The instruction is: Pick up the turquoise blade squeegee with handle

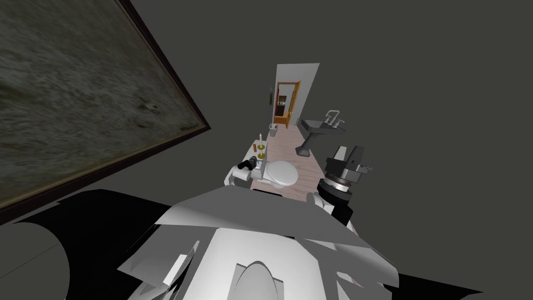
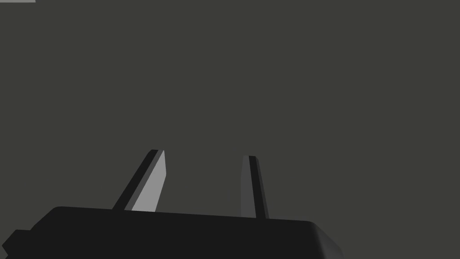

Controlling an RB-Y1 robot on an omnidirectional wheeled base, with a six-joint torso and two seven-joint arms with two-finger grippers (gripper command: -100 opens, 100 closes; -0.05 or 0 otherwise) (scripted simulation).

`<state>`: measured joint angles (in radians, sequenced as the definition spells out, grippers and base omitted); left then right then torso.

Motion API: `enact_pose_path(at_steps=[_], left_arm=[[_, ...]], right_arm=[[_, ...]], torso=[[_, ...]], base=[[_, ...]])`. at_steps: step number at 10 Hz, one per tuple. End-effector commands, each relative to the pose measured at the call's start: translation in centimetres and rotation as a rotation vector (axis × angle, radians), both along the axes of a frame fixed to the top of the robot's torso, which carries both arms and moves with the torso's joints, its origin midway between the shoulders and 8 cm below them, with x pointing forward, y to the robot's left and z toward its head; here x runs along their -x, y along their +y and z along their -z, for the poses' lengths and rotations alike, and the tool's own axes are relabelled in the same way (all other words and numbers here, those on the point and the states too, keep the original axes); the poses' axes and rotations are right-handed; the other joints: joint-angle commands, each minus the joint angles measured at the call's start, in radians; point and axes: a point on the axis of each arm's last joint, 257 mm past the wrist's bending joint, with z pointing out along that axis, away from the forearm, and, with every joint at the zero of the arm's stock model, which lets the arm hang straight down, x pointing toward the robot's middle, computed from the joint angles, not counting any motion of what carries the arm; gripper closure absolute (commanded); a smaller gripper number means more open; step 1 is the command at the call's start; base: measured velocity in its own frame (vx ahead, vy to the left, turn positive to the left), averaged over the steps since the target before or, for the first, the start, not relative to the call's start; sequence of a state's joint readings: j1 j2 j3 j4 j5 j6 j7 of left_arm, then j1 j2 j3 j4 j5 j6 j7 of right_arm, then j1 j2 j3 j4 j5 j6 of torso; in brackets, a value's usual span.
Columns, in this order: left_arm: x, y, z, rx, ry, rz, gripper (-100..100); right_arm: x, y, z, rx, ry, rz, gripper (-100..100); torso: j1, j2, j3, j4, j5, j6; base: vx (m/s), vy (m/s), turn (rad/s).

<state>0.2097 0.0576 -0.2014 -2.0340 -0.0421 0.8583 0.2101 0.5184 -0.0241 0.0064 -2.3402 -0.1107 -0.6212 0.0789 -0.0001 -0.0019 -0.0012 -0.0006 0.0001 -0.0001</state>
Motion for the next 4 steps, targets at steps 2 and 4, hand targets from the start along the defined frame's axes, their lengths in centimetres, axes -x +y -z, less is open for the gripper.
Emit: enact_pose_path(at_steps=[2, 4], left_arm=[[0.4, 0.0, -0.56, 0.0, 0.001, 0.001, 100], [0.34, -0.09, -0.34, -0.001, -0.001, 0.001, 0]], right_arm=[[0.0, 0.0, 0.0, 0.0, 0.0, 0.0, 0], [0.0, 0.0, 0.0, 0.0, 0.0, 0.0, 0]], torso=[[0.0, 0.0, 0.0, 0.0, 0.0, 0.0], [0.0, 0.002, 0.001, 0.0, 0.0, 0.0]], base=[[-0.016, 0.001, 0.0], [-0.01, 0.001, 0.0]])
